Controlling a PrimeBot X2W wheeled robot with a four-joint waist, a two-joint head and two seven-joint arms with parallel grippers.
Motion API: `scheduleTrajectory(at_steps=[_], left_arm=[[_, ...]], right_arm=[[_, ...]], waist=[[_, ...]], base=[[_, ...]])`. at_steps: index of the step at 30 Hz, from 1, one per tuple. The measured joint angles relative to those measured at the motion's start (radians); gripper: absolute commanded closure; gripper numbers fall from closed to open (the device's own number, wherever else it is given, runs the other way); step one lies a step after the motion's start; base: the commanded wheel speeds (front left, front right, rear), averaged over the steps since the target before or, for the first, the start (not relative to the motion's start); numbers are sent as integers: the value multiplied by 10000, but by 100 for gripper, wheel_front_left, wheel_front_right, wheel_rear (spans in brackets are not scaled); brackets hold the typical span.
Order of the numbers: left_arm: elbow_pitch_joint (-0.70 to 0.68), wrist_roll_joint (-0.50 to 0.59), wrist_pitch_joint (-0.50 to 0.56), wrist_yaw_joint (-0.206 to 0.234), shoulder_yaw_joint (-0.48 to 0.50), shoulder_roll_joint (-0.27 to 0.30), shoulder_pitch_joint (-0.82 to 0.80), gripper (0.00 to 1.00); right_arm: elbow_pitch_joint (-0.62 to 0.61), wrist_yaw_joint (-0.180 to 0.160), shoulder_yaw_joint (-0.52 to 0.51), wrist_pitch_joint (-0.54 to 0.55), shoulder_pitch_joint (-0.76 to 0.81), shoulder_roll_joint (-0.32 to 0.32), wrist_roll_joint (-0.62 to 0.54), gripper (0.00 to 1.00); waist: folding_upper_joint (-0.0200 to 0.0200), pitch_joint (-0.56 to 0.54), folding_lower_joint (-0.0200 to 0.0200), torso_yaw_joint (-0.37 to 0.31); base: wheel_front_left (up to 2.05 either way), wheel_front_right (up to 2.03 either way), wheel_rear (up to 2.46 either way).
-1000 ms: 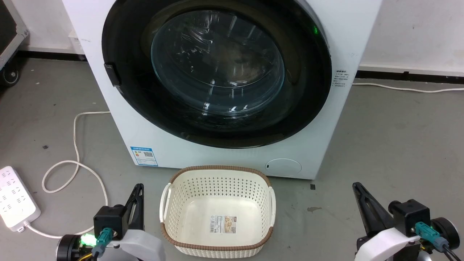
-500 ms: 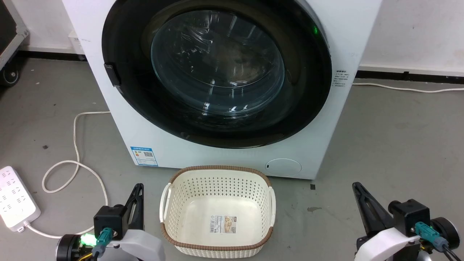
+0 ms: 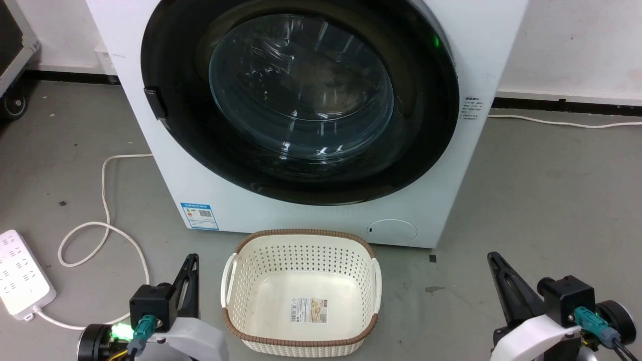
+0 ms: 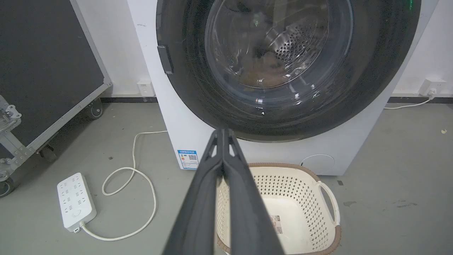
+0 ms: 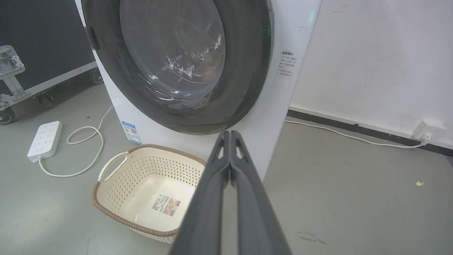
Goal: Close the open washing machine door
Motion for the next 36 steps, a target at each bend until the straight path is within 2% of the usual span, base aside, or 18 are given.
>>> scheduleTrajectory(at_steps=[36], left_arm=[[-2, 2, 0, 0, 0, -2, -1, 100]], right_arm=[[-2, 0, 0, 0, -1, 2, 0, 100]], waist=[[0, 0, 0, 0]], base=[[0, 0, 0]])
